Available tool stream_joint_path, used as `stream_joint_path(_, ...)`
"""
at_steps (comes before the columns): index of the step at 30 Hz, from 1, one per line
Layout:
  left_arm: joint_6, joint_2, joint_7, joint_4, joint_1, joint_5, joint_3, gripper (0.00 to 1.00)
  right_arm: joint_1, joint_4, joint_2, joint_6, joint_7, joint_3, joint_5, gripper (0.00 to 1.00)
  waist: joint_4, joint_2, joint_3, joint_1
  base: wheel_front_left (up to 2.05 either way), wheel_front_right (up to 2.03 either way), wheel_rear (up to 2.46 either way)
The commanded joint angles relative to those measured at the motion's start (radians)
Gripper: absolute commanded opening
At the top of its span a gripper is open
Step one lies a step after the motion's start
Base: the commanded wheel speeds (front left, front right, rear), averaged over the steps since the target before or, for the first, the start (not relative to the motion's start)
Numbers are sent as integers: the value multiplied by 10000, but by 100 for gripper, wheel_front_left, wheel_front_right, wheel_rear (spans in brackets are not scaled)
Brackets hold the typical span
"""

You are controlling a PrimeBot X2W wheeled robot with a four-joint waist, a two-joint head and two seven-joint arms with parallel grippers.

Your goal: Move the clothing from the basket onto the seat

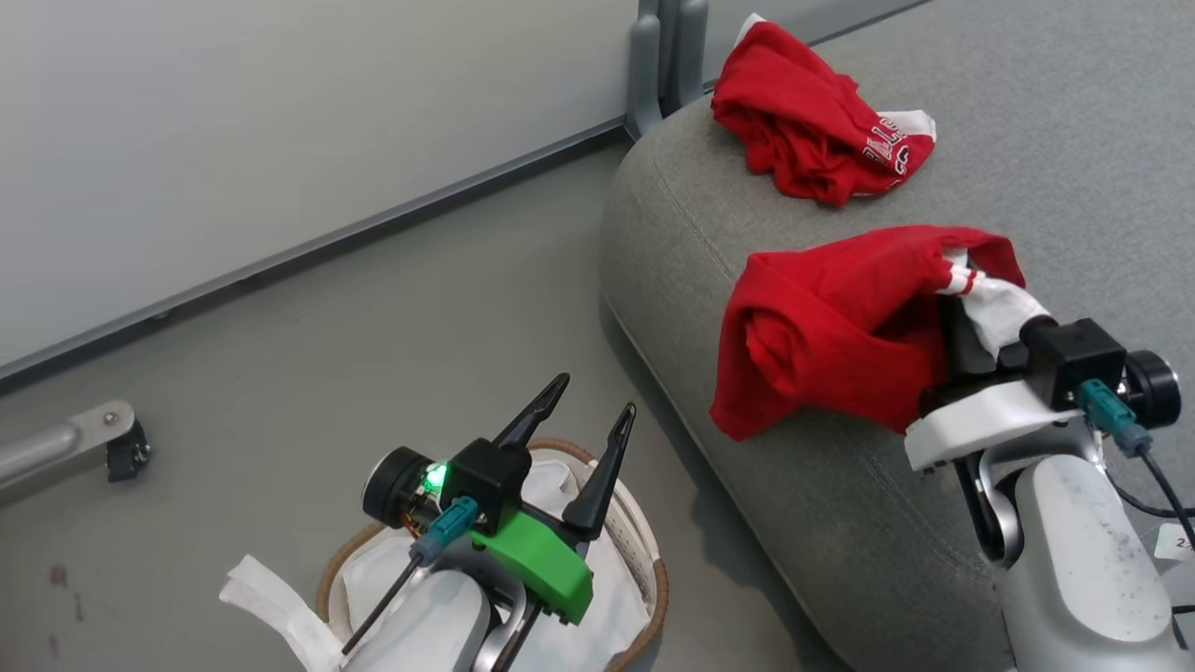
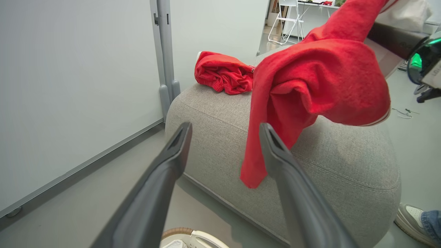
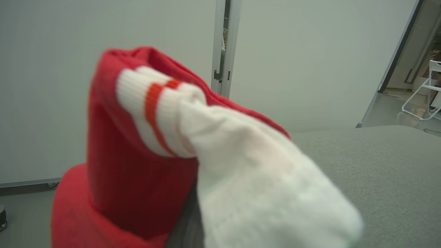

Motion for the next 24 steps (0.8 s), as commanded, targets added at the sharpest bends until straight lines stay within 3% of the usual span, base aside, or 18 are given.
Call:
stream_joint_path(1,-40,54,-7,-1,-216,83,-18,100,-291,4,-32,-14,-5,-120,6,0,-155,-1,574,0,0,0,0)
stream_joint_path(7,-45,298,-7,-146,-786,139,-211,100,-1840,319,-375,-14,-5,-763,-251,0,235,-1,1682,0,0,0,0)
stream_joint_path(16,-40,847,-7,-390,-2033,464,-462,100,-5760,1169,-2258,-14,-5,-2174,-509,0,1108,-1,3952,0,0,0,0)
stream_joint_path(24,-41,1190,-7,-642,-2926,745,-525,100,-7292,2124,-3244,-14,-3,-3236,-1184,0,1655,-1,5467,0,0,0,0)
